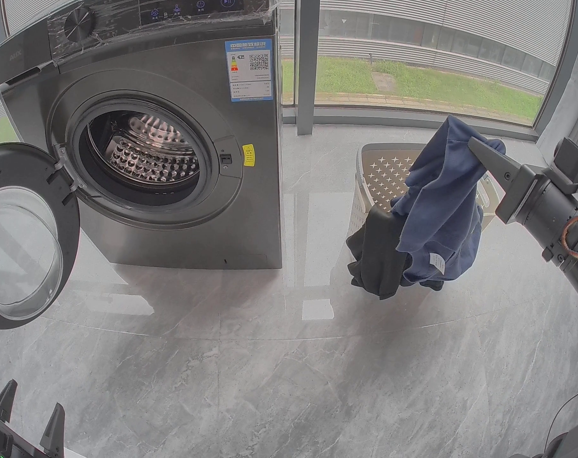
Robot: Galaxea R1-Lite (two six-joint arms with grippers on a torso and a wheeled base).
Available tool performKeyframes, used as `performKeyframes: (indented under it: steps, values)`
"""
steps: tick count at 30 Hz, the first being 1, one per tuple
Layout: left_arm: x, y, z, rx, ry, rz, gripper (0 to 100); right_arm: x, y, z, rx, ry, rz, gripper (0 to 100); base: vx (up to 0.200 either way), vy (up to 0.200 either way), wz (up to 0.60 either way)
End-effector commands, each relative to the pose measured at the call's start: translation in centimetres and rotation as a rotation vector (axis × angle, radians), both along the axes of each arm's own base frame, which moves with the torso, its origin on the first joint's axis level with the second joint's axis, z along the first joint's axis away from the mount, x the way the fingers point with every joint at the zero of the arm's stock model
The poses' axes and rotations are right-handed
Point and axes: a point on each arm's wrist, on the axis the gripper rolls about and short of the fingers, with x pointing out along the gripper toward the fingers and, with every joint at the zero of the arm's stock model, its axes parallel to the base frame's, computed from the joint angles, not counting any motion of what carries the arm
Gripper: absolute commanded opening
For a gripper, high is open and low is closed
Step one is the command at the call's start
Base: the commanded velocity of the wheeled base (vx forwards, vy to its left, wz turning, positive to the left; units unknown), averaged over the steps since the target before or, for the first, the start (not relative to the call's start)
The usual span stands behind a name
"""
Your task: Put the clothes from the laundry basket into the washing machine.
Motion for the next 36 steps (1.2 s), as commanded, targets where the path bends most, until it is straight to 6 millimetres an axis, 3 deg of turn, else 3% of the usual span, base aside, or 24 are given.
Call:
performKeyframes:
  steps: [1,29,36]
  values:
    - [0.00,0.00,-0.53,-0.001,0.000,0.000,100,0.01,0.07,-0.04,-0.001,0.001,0.003,0,0.000,0.200,0.00]
    - [0.00,0.00,-0.53,0.001,0.000,0.002,100,-0.34,0.36,-0.04,0.000,-0.016,0.036,0,0.000,0.200,0.00]
    - [0.00,0.00,-0.53,-0.001,0.000,0.002,100,-0.46,0.41,0.19,0.011,-0.036,0.048,0,0.000,0.000,0.00]
